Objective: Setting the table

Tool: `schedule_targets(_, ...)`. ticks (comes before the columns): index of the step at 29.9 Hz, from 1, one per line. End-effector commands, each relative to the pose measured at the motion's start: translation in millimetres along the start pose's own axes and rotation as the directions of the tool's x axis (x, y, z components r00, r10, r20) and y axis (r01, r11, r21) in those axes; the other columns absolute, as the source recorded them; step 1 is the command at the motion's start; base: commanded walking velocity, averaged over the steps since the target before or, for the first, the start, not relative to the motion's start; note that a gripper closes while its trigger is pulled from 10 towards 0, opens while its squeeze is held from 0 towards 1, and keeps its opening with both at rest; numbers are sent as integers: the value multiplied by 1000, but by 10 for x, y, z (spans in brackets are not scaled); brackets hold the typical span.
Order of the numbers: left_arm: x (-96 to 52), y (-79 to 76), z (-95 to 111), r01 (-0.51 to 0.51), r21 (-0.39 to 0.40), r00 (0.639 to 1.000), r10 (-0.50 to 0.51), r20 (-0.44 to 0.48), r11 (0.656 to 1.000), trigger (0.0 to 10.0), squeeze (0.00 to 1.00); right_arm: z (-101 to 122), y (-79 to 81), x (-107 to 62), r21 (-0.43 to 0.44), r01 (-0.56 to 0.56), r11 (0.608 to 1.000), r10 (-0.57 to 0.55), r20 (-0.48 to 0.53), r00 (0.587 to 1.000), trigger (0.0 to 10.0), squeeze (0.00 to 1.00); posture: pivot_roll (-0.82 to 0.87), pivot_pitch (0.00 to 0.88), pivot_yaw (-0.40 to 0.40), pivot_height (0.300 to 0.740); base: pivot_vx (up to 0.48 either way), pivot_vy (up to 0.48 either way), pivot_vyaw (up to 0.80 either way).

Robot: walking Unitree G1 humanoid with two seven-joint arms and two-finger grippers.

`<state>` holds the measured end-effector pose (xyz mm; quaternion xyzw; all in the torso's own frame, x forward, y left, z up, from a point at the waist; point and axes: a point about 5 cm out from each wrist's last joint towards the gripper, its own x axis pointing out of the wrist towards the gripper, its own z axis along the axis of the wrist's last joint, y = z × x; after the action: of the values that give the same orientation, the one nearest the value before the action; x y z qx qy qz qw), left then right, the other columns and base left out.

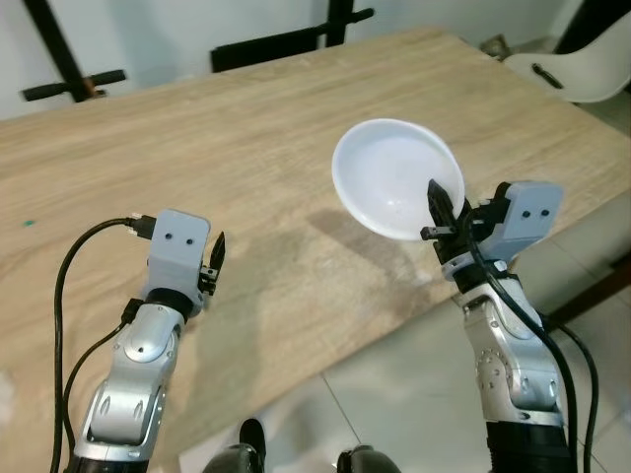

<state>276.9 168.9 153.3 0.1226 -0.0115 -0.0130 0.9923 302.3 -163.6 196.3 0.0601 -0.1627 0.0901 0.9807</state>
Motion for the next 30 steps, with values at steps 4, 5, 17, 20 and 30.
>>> schedule_targets(4, 10, -6, 36, 2, 12, 1000, -2, 18, 1000, 10000, 0, -3, -25, -31, -5, 13, 1000, -13, -6, 1000, 10000, 0, -79, 56, 28, 740, -359, 0, 0)
schedule_targets(5, 10, -6, 36, 2, 12, 1000, -2, 18, 1000, 10000, 0, -3, -25, -31, -5, 13, 1000, -13, -6, 1000, 10000, 0, -79, 56, 28, 740, -356, 0, 0)
schedule_targets(17, 23, -17, 39, 5, 11, 1000, -6, 21, 1000, 10000, 0, -15, -46, -30, -12, 23, 1000, -24, -16, 1000, 10000, 0, -80, 55, 29, 740, -358, 0, 0)
schedule_targets(20, 25, -16, 38, 4, 11, 1000, -5, 21, 1000, 10000, 0, -17, -45, -29, -12, 24, 1000, -24, -17, 1000, 10000, 0, -80, 54, 29, 740, -356, 0, 0)
schedule_targets(30, 32, -19, 43, 5, 11, 1000, -5, 24, 1000, 10000, 0, -24, -43, -27, -15, 25, 1000, -25, -21, 999, 10000, 0, -82, 52, 31, 740, -339, 0, 0)
